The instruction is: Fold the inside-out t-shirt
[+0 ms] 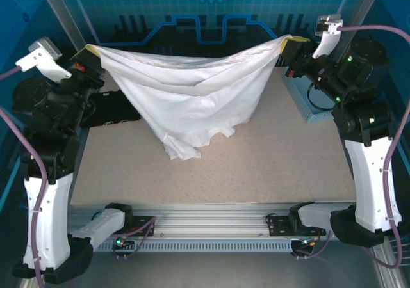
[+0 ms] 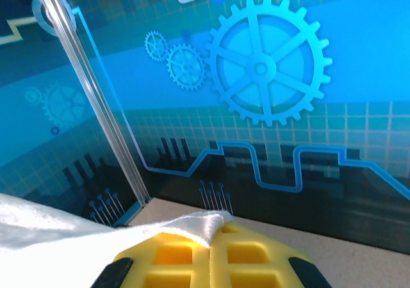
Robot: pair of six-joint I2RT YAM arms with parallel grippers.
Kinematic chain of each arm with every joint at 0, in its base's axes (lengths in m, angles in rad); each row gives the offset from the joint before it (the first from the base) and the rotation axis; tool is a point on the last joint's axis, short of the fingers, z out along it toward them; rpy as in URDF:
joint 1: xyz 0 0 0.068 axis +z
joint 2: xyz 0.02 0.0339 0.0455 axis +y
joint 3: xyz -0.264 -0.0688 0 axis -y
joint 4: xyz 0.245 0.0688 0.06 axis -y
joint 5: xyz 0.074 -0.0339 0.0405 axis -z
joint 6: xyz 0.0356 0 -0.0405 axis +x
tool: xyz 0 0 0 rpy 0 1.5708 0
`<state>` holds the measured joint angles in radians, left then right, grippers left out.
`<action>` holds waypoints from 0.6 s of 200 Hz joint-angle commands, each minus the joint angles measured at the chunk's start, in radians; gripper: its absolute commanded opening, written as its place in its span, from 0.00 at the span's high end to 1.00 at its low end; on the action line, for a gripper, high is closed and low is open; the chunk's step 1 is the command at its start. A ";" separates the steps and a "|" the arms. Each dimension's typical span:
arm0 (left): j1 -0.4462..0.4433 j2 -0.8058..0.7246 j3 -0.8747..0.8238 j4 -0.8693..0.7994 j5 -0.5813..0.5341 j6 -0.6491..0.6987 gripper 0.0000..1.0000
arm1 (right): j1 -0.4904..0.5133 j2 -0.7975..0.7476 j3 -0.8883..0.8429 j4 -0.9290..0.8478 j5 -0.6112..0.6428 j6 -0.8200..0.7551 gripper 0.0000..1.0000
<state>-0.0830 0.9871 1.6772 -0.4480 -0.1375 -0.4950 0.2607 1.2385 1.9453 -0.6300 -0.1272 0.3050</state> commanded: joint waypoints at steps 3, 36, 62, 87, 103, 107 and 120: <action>0.011 -0.011 0.034 -0.050 -0.031 0.069 1.00 | 0.011 -0.084 -0.006 -0.032 0.025 -0.011 1.00; 0.012 0.054 -0.051 -0.079 -0.104 0.121 1.00 | 0.013 -0.121 -0.183 0.019 0.108 0.010 1.00; 0.026 0.238 -0.081 -0.046 -0.127 0.130 1.00 | -0.015 -0.023 -0.283 0.117 0.162 0.035 1.00; 0.044 0.495 0.096 -0.051 -0.096 0.125 1.00 | -0.062 0.173 -0.178 0.221 0.163 0.079 1.00; 0.063 0.632 0.340 -0.114 -0.043 0.113 1.00 | -0.074 0.293 0.021 0.212 0.137 0.094 1.00; 0.066 0.658 0.406 -0.130 -0.029 0.113 1.00 | -0.074 0.318 0.080 0.200 0.132 0.094 1.00; 0.066 0.726 0.629 -0.162 0.013 0.133 1.00 | -0.072 0.375 0.258 0.162 0.123 0.093 1.00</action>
<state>-0.0395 1.6859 1.9770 -0.5728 -0.1940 -0.3901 0.2001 1.5799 1.9270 -0.5163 -0.0036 0.3710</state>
